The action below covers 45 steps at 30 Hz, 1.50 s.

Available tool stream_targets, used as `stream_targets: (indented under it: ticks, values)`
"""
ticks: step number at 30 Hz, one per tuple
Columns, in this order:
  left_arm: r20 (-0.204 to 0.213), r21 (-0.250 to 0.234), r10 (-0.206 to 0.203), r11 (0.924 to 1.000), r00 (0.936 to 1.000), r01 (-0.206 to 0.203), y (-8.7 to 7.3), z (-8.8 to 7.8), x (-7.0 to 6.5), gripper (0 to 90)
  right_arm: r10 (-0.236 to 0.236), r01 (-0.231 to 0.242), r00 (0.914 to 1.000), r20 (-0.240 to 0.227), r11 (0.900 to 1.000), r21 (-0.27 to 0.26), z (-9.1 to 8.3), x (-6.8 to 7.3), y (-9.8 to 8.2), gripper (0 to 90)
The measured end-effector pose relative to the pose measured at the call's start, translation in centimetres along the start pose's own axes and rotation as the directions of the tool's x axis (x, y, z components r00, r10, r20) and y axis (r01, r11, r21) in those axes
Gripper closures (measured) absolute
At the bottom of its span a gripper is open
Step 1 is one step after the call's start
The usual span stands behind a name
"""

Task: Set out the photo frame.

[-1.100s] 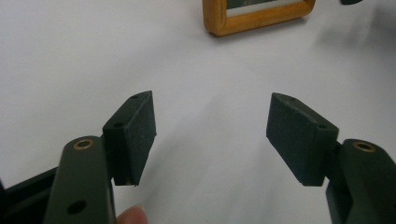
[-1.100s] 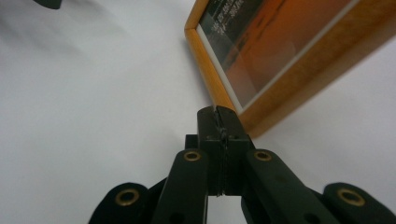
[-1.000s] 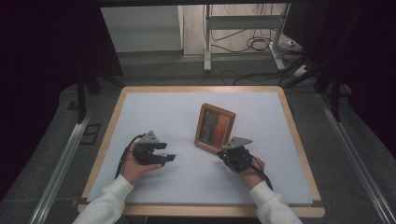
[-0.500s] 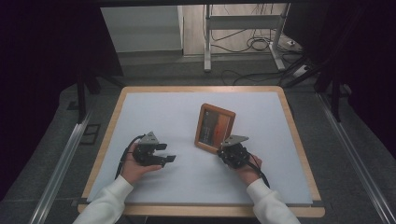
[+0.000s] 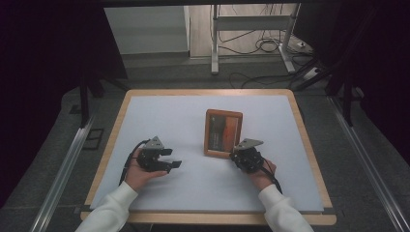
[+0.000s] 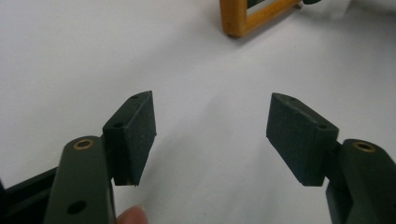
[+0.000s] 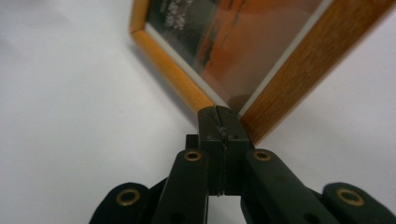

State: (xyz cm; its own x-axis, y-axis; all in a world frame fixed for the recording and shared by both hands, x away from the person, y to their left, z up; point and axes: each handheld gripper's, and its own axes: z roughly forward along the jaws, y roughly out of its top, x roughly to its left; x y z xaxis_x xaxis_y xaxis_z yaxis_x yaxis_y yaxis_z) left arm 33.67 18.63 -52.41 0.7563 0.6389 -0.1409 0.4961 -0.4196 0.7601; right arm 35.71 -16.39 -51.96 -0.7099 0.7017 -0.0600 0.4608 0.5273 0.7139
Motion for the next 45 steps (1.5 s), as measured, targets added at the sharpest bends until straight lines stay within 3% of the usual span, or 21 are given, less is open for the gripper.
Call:
stream_targets:
  ticks: [11, 17, 24, 26, 29, 31, 33, 39, 45]
  values:
    - [0.0, 0.002, -0.002, 1.0, 1.0, 0.002, 0.0, 0.1, -0.1, 32.7, 0.025, -0.025, 0.9996, 0.009, 1.0, -0.009, -0.2, -0.7, -0.2, 89.6]
    - [-0.001, 0.0, 0.005, 1.0, 1.0, -0.005, 0.0, 0.0, -0.1, 32.7, 0.022, -0.022, 0.9997, 0.007, 1.0, -0.012, -0.3, -0.4, -0.2, 89.5]
    - [-0.003, -0.003, 0.008, 1.0, 1.0, -0.008, 0.0, -0.2, -0.2, 32.7, 0.014, -0.014, 0.9999, -0.006, 0.997, -0.077, -2.9, -0.4, -0.6, 88.3]
    - [-0.004, -0.005, 0.007, 1.0, 1.0, -0.007, -0.1, -0.2, -0.3, 32.7, 0.024, -0.026, 0.9995, -0.021, 0.995, -0.093, -3.8, -0.7, -1.2, 82.5]
    - [-0.011, -0.007, 0.005, 1.0, 0.9999, -0.005, -0.3, -0.5, -0.4, 32.7, 0.055, -0.058, 0.9979, -0.034, 0.992, -0.108, -5.0, -1.5, -2.2, 63.9]
    - [-0.026, -0.008, 0.009, 0.9999, 0.9996, -0.009, -0.5, -0.7, -0.6, 32.6, 0.085, -0.086, 0.9963, -0.013, 0.99, -0.115, -5.9, -2.0, -2.9, 46.9]
    - [-0.041, -0.003, 0.018, 0.9998, 0.999, -0.018, -0.8, -0.8, -0.9, 32.6, 0.117, -0.114, 0.9929, 0.017, 0.985, -0.132, -6.8, -2.4, -3.7, 36.9]
    - [-0.052, -0.003, 0.019, 0.9998, 0.9985, -0.019, -1.2, -1.2, -1.0, 32.3, 0.162, -0.148, 0.9845, 0.069, 0.974, -0.169, -8.9, -3.5, -6.2, 29.5]
    - [-0.059, -0.003, 0.012, 0.9999, 0.9982, -0.012, -1.4, -1.3, -0.9, 32.2, 0.19, -0.175, 0.9782, 0.084, 0.972, -0.16, -9.3, -4.2, -7.7, 28.0]
